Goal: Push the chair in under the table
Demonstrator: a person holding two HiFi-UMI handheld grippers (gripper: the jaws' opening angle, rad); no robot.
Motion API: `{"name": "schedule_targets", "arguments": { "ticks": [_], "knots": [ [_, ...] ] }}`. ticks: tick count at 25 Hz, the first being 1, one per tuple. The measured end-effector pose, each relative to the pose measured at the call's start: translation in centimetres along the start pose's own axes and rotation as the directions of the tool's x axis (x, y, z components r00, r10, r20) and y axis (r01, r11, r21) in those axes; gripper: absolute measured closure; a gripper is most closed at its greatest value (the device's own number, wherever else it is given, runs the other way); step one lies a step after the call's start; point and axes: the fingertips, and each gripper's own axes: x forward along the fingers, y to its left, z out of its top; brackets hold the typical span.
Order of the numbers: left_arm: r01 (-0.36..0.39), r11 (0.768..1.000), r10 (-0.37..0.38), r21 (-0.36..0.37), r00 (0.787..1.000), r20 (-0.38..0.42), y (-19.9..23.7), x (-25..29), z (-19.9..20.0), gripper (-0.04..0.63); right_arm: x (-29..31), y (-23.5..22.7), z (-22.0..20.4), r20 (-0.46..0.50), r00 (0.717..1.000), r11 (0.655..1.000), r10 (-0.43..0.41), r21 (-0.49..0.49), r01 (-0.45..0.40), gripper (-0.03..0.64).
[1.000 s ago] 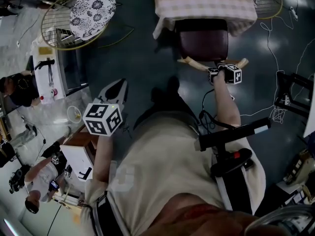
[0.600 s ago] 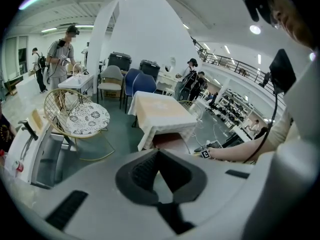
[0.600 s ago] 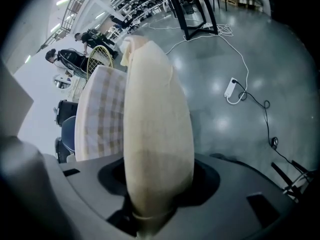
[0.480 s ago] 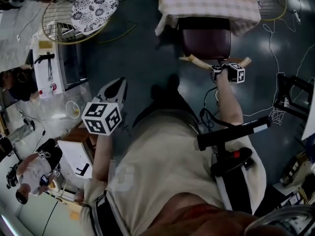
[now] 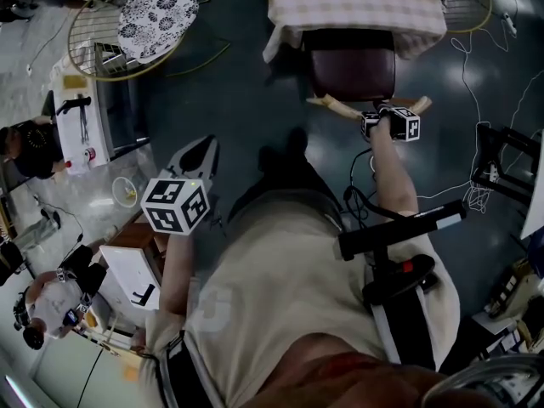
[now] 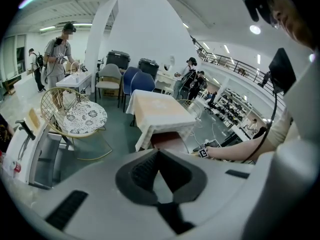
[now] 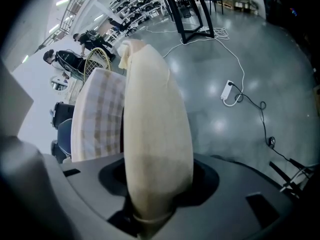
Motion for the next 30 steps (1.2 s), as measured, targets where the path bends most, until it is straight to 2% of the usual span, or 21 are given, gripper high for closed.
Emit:
{"name": "schedule_targets", "arguments": {
  "ticks": [11, 16, 21, 25, 28, 30],
  "knots": [
    [-0.004, 1.000, 0.004, 0.012, 1.000, -0.030, -0.9, 0.8, 0.8, 0.589, 0.1, -0.6, 0.5, 0.000, 0.999, 0.999, -0.038, 0.021, 0.038, 0.417],
    [-0.012, 1.000, 0.011, -0.015, 1.000, -0.023, -1.2, 0.9, 0.5, 0.589, 1.3, -0.2, 0.7, -0.009, 0.999, 0.999, -0.035, -0.003, 0.035, 0.417],
    [-0.007, 1.000, 0.007, 0.014, 1.000, -0.020, -1.8, 1.1, 0.8, 0.589, 1.1, 0.2, 0.6, -0.015, 1.000, 1.000, -0.018, 0.005, 0.018, 0.410],
    [-0.012, 1.000, 0.012, 0.017, 1.000, 0.004, -2.2, 0.8, 1.3, 0.589, 1.1, 0.6, 0.3, -0.054, 0.998, 0.999, 0.015, -0.031, -0.017, 0.385],
    [-0.014, 1.000, 0.013, 0.018, 1.000, 0.024, -2.5, 0.9, 1.9, 0.589, 1.0, 0.7, 0.1, -0.064, 0.998, 0.995, 0.004, -0.103, -0.010, 0.359],
    [-0.014, 1.000, 0.013, 0.016, 0.999, 0.037, -2.7, 0.8, 2.1, 0.589, 0.9, 0.7, 0.1, -0.072, 0.997, 0.995, 0.001, -0.101, -0.008, 0.350]
  ]
}}
